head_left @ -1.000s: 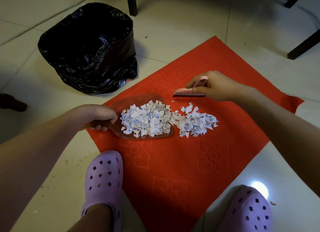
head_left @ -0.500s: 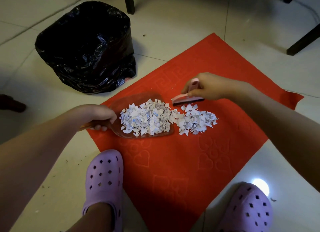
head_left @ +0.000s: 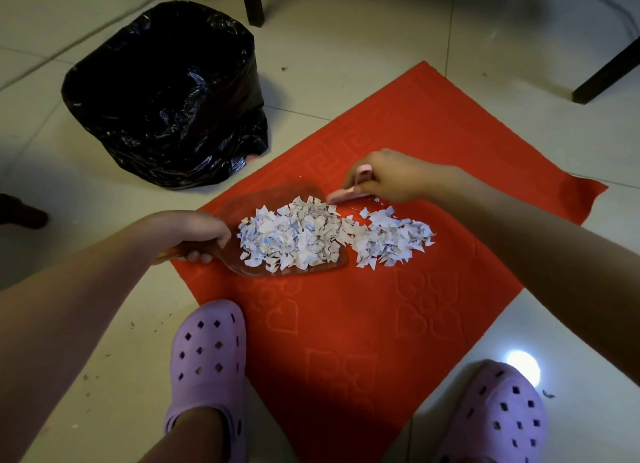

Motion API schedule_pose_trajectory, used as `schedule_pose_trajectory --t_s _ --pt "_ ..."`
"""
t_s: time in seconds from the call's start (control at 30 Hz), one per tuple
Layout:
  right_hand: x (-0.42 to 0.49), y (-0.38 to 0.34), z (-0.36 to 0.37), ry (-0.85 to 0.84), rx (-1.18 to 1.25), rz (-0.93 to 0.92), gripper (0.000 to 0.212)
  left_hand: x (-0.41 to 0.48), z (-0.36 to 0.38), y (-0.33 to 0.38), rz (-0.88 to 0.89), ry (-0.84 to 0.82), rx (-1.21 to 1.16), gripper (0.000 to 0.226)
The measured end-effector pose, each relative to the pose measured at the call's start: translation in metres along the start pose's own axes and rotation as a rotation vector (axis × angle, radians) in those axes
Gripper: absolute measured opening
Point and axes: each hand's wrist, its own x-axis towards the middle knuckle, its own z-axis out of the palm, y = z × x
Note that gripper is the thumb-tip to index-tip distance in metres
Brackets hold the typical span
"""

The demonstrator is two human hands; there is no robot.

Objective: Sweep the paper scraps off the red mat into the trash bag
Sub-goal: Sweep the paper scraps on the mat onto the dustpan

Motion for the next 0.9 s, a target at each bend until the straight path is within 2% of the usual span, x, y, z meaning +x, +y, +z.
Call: schedule_pose_trajectory --t_s 0.07,0.17,0.3,0.37,0.5,0.6,0.77,0.9 --pt "-0.016 0.001 -0.002 0.007 0.039 -0.012 0.020 -0.001 0.000 0.000 0.002 0.001 0.005 0.013" --pt "-0.044 0.006 -0.004 0.179 0.120 0.019 0.022 -0.004 -0.001 0.002 0.005 0.002 0.021 0.016" --pt "-0.069 0.024 0.014 0.501 0.184 0.247 0.024 -0.010 -0.003 0.003 -0.006 0.004 0.056 0.015" --pt "-0.077 0.037 0.030 0.586 0.170 0.379 0.028 -0.011 -0.003 0.003 -0.016 0.001 0.078 0.013" --pt "-0.091 0.046 0.051 0.560 0.085 0.531 0.028 -0.011 -0.002 0.005 -0.025 -0.003 0.108 0.012" --pt "-0.093 0.037 0.055 0.527 0.031 0.485 0.025 -0.011 -0.002 0.008 -0.022 -0.016 0.124 0.013" --pt "-0.082 0.011 0.065 0.472 0.136 0.369 0.028 -0.011 0.002 0.012 0.000 0.003 0.113 0.013" --pt "-0.067 -0.007 0.070 0.522 0.209 0.322 0.035 -0.010 0.004 0.015 0.007 -0.007 0.075 0.012"
